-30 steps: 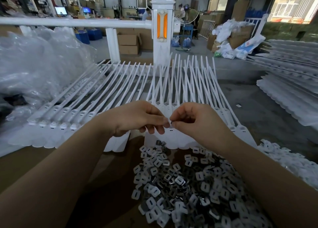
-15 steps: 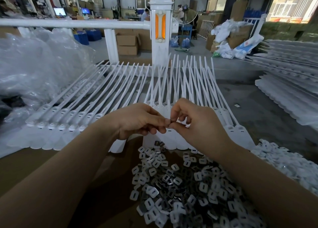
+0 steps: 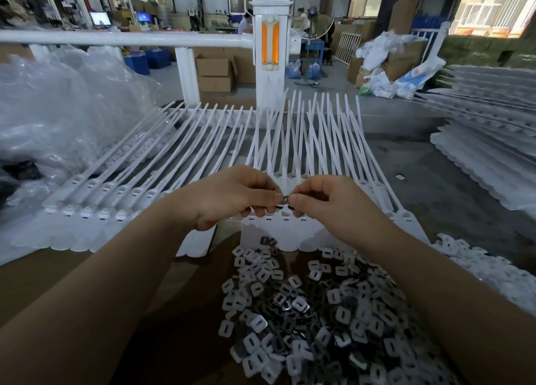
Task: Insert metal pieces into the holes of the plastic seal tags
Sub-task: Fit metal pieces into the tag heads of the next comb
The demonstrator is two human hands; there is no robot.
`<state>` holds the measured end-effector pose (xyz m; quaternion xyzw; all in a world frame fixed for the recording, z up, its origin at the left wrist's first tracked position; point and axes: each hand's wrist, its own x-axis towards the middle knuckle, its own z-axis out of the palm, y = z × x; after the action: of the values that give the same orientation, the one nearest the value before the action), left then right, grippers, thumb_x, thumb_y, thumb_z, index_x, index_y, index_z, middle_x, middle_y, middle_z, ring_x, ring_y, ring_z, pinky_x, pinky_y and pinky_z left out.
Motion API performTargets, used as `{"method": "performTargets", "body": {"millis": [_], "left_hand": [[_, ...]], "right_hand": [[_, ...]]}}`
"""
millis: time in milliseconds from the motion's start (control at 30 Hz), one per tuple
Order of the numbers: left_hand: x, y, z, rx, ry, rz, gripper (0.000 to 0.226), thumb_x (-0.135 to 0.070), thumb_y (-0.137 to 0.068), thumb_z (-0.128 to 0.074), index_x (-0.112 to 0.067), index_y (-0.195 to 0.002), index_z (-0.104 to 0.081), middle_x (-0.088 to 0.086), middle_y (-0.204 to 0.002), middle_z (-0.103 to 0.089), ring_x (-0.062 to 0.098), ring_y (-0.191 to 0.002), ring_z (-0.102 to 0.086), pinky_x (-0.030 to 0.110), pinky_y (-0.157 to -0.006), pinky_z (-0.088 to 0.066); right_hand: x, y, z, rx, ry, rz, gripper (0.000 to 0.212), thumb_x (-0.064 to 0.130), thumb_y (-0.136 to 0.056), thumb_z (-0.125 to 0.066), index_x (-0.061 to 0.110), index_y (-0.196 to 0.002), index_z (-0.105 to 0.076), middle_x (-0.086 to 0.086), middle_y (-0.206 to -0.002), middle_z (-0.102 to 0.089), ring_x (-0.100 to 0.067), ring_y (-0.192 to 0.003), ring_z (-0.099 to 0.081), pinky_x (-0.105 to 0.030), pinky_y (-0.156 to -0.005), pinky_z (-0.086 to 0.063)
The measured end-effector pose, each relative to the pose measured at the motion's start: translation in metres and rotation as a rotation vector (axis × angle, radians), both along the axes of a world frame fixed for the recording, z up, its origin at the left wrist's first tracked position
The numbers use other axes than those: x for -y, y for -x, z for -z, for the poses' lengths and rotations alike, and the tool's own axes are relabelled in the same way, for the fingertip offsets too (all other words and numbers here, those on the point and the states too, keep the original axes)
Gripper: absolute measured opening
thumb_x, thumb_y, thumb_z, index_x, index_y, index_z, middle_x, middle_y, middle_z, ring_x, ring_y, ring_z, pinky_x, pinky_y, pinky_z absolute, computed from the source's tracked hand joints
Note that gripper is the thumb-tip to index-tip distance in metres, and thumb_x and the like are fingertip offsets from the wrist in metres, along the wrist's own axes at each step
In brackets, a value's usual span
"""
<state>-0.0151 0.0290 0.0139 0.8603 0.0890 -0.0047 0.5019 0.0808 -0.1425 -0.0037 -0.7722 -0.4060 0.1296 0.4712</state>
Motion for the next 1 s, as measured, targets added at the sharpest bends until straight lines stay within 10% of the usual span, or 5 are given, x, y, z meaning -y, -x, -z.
{"method": "performTargets", "body": {"millis": [167, 1000], "left_hand": [[0.002, -0.001, -0.001, 0.030, 0.006, -0.008, 0.009, -0.018, -0.092, -0.064, -0.016, -0.087, -0.070, -0.008, -0.071, -0.066, 0.002, -0.064, -0.056, 0.024, -0.066, -0.042], [-0.020, -0.002, 0.009, -0.210, -0.279, -0.223, 0.015, -0.026, -0.084, -0.075, -0.011, -0.087, -0.072, 0.009, -0.088, -0.069, 0.019, -0.084, -0.063, 0.034, -0.076, -0.051]], "right_hand": [[0.000, -0.002, 0.000, -0.089, -0.033, -0.015, 0.009, 0.022, -0.089, -0.066, 0.023, -0.081, -0.070, 0.012, -0.066, -0.070, 0.007, -0.060, -0.060, -0.006, -0.056, -0.042], [-0.002, -0.010, 0.014, 0.137, 0.269, 0.028, 0.011, 0.035, -0.092, -0.062, 0.027, -0.096, -0.067, 0.010, -0.087, -0.066, -0.005, -0.078, -0.061, -0.019, -0.064, -0.046]]}}
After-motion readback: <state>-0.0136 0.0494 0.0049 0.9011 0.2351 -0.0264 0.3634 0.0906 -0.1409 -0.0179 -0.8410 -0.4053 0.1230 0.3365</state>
